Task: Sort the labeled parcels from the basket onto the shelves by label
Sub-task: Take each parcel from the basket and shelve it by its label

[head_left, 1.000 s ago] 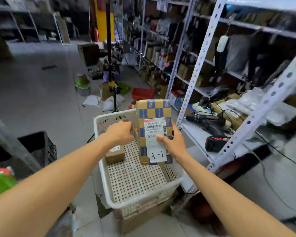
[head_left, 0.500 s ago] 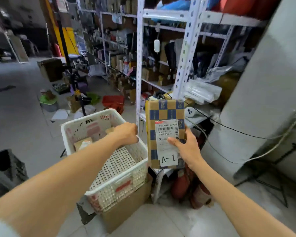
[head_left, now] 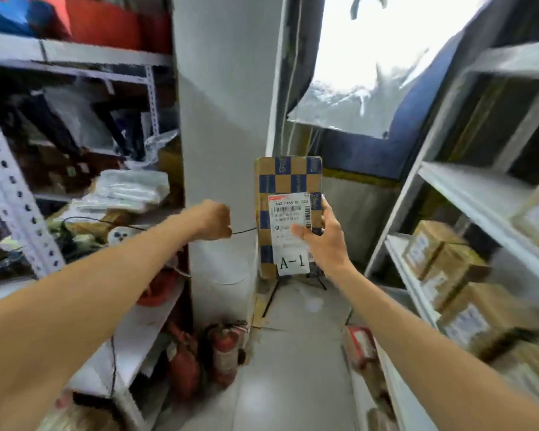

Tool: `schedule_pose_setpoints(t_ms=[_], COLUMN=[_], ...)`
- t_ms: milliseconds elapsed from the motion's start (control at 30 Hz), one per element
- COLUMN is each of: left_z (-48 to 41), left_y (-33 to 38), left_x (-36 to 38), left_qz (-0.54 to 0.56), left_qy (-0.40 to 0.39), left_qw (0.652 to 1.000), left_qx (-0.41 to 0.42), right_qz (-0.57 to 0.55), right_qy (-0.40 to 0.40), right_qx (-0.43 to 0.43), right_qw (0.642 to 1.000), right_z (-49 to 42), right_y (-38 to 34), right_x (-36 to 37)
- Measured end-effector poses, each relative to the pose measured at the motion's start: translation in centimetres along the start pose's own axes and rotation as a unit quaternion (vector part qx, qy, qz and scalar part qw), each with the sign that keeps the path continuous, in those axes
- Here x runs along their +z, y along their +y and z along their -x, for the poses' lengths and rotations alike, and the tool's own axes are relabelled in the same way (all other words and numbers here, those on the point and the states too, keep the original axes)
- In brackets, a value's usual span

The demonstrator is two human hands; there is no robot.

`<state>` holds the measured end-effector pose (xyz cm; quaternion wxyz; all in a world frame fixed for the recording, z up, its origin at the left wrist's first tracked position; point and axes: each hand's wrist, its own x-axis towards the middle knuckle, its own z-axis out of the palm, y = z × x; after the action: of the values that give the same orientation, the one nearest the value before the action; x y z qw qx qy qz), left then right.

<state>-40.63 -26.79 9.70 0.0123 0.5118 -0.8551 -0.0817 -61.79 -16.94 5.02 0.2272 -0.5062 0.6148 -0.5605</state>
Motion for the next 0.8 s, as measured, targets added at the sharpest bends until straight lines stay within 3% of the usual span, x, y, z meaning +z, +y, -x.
schedule_pose_setpoints(t_ms=[233,367,567,800], left_z=[-11.2,-15.2,-19.9,-26.5], left_y=[10.8,16.3,21.6,25.8], left_x=[-4.5,-5.8,-5.7,-3.2], left_qz=[0.057,0.049,0.019,0.019], left_qy=[0.008,0.004,0.024,-0.013], left_qw=[0.979,0.958,0.934,0.921], left_qx=[0.197,0.282,0.356,0.39], right_qz=[0.038,0.039,0.045,0.08], right_qy=[0.193,0.262,0.365,0.441], right_qx=[-0.016,-0.003,0.0,0.021], right_qw=[0.98,0.964,0.93,0.894], right_z=[-4.9,-6.0,-7.9,-12.1], right_y=[-2.0,-2.8,-2.2,0.4], right_x=[-10.3,-13.8,-16.6,-20.9])
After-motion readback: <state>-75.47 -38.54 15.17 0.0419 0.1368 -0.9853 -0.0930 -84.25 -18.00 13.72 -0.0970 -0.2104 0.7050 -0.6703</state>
